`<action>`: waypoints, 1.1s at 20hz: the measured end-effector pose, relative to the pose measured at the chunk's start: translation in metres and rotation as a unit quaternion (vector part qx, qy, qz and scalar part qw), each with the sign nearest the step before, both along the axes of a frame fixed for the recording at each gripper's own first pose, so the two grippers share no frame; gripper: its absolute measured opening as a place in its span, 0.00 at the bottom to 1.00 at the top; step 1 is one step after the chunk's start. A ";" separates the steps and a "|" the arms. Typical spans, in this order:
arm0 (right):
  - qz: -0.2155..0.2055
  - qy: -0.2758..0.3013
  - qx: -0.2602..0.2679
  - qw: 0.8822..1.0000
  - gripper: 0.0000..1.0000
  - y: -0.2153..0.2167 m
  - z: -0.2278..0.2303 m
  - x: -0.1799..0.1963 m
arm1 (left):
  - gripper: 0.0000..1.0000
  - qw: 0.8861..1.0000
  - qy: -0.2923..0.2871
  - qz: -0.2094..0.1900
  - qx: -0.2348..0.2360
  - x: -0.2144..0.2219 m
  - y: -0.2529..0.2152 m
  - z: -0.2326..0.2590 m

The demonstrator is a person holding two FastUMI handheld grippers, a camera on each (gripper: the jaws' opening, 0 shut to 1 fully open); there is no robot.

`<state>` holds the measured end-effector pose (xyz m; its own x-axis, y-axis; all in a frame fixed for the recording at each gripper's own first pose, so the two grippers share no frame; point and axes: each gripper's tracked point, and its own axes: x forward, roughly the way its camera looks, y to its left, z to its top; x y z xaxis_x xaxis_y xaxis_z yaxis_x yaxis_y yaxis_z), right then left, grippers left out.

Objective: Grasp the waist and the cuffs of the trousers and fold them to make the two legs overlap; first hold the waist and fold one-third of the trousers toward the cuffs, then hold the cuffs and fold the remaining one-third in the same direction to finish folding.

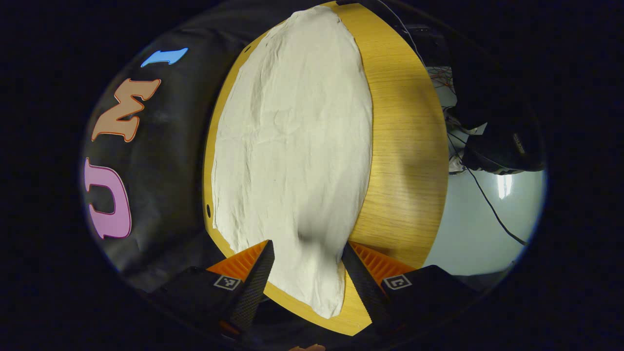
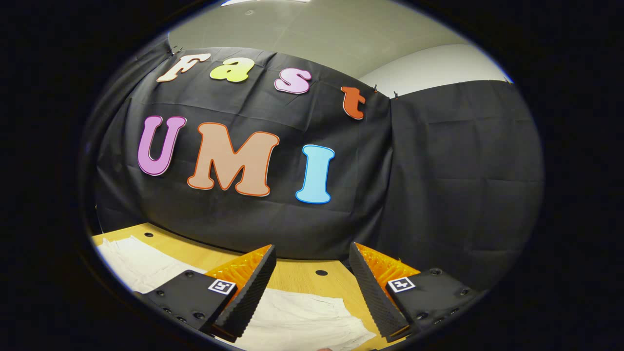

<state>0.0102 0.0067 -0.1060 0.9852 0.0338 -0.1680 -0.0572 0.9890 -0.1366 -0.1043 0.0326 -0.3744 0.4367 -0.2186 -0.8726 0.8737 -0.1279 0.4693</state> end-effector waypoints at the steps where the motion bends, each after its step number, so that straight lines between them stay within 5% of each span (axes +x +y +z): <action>1: -0.001 0.003 0.002 1.000 0.97 0.000 -0.003 0.001 | 0.90 1.000 -0.003 0.002 -0.001 0.005 -0.003 -0.002; 6: -0.008 0.013 0.015 1.000 0.98 -0.007 -0.009 0.004 | 0.87 1.000 -0.012 0.001 0.012 0.016 -0.006 -0.005; 9: -0.009 0.019 0.011 1.000 0.97 -0.012 -0.014 0.003 | 0.71 1.000 -0.012 0.002 0.016 0.015 -0.006 -0.013; 10: -0.009 0.021 0.008 1.000 0.97 -0.015 -0.015 0.003 | 0.56 1.000 -0.014 0.006 0.015 0.013 -0.005 -0.014; 16: 0.010 0.033 -0.046 0.998 0.97 -0.031 -0.029 0.004 | 0.09 0.999 0.009 0.023 0.023 0.003 -0.003 -0.023; 22: 0.077 0.044 -0.173 0.981 0.97 -0.052 -0.054 -0.006 | 0.00 0.999 -0.007 0.031 0.015 0.004 -0.005 -0.021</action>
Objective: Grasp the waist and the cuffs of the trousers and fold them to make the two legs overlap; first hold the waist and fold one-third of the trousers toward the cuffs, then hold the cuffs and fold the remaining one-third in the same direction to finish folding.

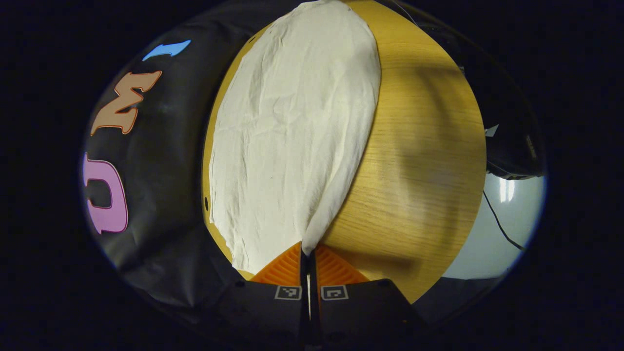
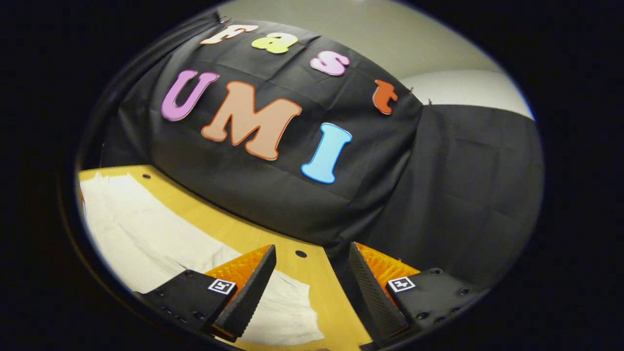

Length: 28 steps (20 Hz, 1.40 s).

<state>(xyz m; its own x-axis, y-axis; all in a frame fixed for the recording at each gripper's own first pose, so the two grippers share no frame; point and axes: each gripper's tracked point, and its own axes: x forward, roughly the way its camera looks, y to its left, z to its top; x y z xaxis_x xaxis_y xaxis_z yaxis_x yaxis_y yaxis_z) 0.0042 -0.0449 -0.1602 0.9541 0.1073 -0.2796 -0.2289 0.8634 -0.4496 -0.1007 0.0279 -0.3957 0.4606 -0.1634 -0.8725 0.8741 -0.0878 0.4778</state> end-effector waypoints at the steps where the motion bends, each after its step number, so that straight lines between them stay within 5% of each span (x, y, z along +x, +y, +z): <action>1: 0.015 0.003 -0.028 1.000 0.97 -0.006 -0.006 -0.005 | 0.00 1.000 -0.002 0.002 0.000 0.000 0.000 0.000; 10: 0.109 0.080 -0.192 0.972 0.98 -0.047 -0.089 -0.054 | 0.00 1.000 -0.025 -0.001 0.001 0.004 0.000 -0.002; 14: 0.159 0.131 -0.244 0.948 0.98 -0.056 -0.132 -0.083 | 0.00 0.999 -0.036 0.002 0.000 0.005 0.001 -0.003; 21: 0.273 0.203 -0.311 0.887 0.98 -0.045 -0.202 -0.134 | 0.00 0.999 -0.043 0.003 0.003 0.006 0.001 -0.004; 28: 0.310 0.223 -0.343 0.858 0.99 -0.044 -0.231 -0.133 | 0.00 0.999 -0.044 0.005 0.007 0.006 0.001 -0.005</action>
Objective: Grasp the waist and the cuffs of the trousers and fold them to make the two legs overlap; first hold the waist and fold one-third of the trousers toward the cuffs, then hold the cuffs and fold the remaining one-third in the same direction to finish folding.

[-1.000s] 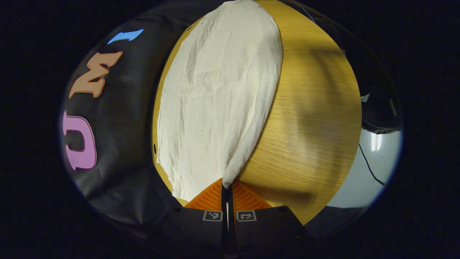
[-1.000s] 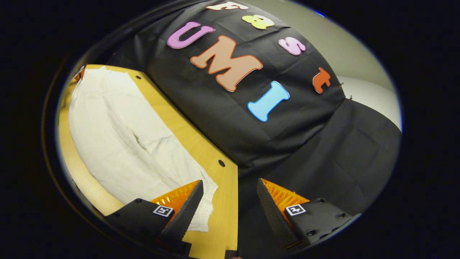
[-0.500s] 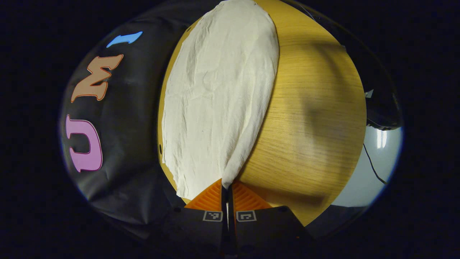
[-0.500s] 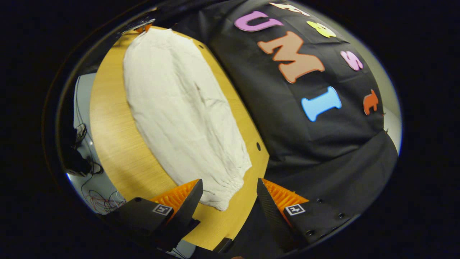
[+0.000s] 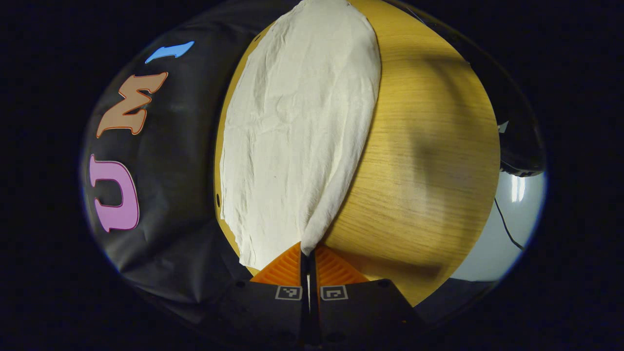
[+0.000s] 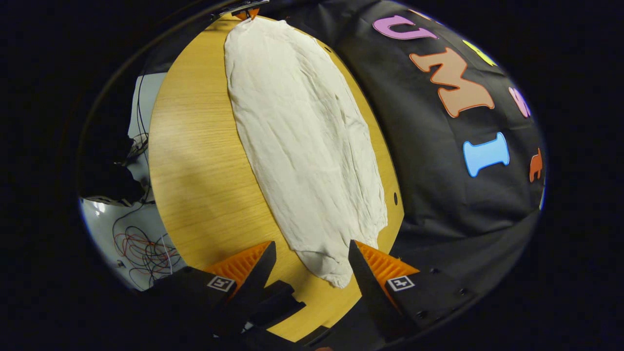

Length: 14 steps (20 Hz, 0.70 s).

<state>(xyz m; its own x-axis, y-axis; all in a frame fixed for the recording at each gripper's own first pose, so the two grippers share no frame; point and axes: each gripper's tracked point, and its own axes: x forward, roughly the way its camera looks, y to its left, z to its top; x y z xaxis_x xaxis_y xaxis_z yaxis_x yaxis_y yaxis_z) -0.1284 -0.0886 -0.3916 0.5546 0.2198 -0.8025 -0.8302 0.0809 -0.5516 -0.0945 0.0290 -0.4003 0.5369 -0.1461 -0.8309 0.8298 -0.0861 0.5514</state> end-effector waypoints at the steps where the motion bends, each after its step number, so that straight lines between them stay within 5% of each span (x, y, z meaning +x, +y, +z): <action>1: 0.009 -0.001 -0.005 1.000 0.96 0.002 -0.006 0.003 | 0.00 1.000 0.000 0.000 0.001 0.000 0.000 0.000; 9: 0.013 0.009 -0.024 1.000 0.67 0.005 -0.024 0.023 | 0.00 1.000 -0.003 0.005 0.007 0.000 0.001 0.000; 14: 0.030 0.012 -0.041 0.999 0.14 0.007 -0.029 0.016 | 0.00 1.000 0.003 0.014 0.013 0.001 0.003 -0.001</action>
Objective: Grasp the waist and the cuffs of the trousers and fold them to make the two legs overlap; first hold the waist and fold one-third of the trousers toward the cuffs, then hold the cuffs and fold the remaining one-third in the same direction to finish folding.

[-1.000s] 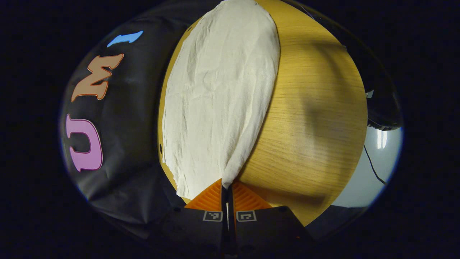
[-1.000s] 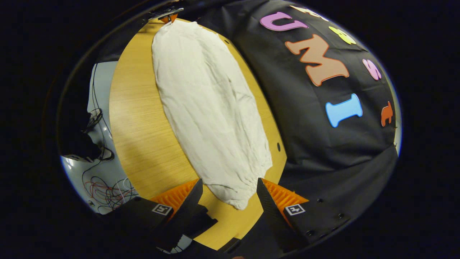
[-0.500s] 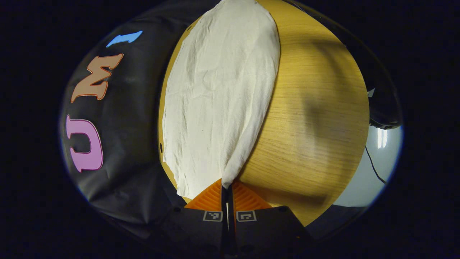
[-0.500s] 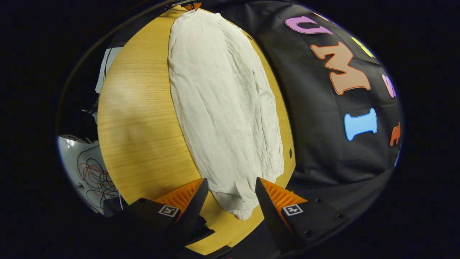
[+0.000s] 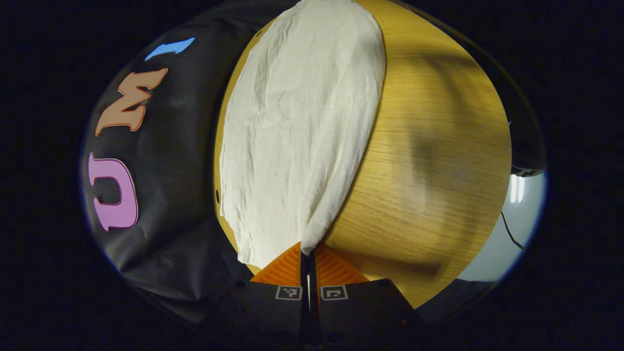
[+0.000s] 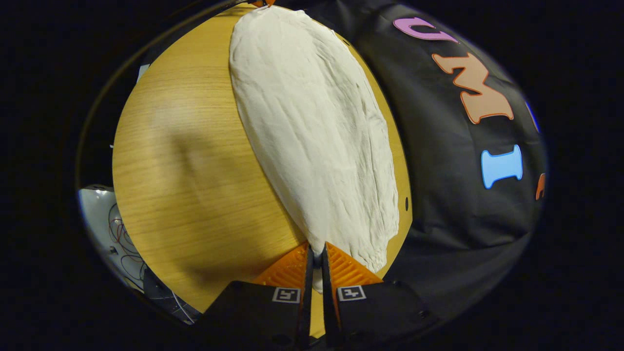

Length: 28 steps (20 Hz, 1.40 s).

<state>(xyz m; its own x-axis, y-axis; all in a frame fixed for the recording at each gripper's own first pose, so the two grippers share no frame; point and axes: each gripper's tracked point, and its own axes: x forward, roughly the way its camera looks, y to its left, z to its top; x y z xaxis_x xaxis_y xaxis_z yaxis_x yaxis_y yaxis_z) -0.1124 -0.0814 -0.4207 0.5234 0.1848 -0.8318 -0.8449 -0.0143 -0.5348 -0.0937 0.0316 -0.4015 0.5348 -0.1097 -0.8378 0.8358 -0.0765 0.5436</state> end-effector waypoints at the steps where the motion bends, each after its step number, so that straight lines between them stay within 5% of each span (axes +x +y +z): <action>1: -0.001 0.003 -0.003 1.000 0.11 -0.002 -0.004 0.002 | 0.00 1.000 0.003 0.003 0.002 0.000 0.001 0.000; 12: -0.088 -0.038 0.083 0.992 0.10 0.007 0.050 0.067 | 0.00 0.990 -0.079 0.115 -0.032 0.060 -0.013 0.073; 18: -0.127 -0.079 0.106 0.983 0.10 0.028 0.072 0.119 | 0.00 0.973 -0.078 0.190 -0.106 0.110 -0.015 0.099; 28: -0.218 -0.129 0.093 0.963 0.10 0.054 0.085 0.200 | 0.00 0.958 -0.109 0.177 -0.197 0.246 -0.063 0.116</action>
